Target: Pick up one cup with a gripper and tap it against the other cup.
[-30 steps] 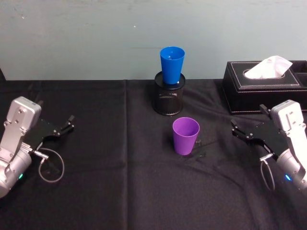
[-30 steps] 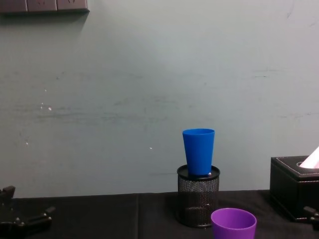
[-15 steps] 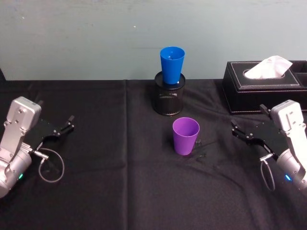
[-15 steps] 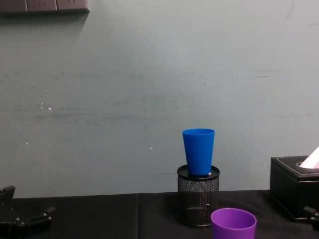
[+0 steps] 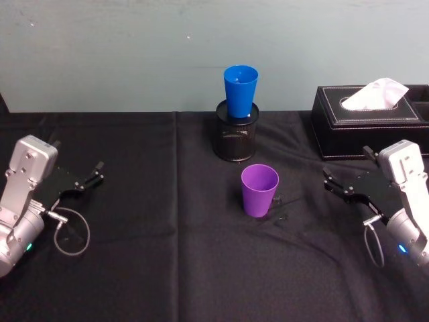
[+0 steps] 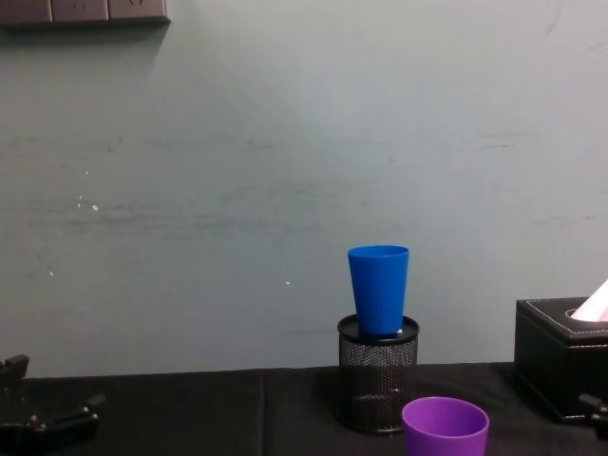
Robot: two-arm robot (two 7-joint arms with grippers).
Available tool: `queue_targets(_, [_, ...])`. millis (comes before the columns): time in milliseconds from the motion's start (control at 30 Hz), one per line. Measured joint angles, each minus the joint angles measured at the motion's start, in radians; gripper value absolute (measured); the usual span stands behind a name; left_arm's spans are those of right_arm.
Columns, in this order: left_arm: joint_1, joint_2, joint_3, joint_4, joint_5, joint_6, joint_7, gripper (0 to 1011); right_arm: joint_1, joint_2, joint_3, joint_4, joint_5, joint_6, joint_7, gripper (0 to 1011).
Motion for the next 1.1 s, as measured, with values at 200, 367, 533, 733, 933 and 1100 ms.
queue_targets(200, [0.000,0.000,0.000,0.000,0.000,0.000,0.000,1000,0.000,0.000,0.000,0.000,0.000,0.000,0.000,1003])
queue_targets(367, [0.000,0.000,0.000,0.000,0.000,0.000,0.000,1000,-0.020,0.011,0.006,-0.020,0.002,0.000,0.020,1003])
queue_targets(533, [0.000,0.000,0.000,0.000,0.000,0.000,0.000,1000,-0.072,0.032,0.011,-0.072,0.054,-0.007,0.117,1003])
queue_targets(733, [0.000,0.000,0.000,0.000,0.000,0.000,0.000,1000,-0.111,0.011,0.015,-0.108,0.157,-0.024,0.234,1003])
queue_targets(933, [0.000,0.000,0.000,0.000,0.000,0.000,0.000,1000,-0.102,-0.046,0.011,-0.076,0.220,-0.018,0.303,1003])
queue_targets(1100, [0.000,0.000,0.000,0.000,0.000,0.000,0.000,1000,-0.066,-0.096,0.001,-0.029,0.217,-0.010,0.323,1003])
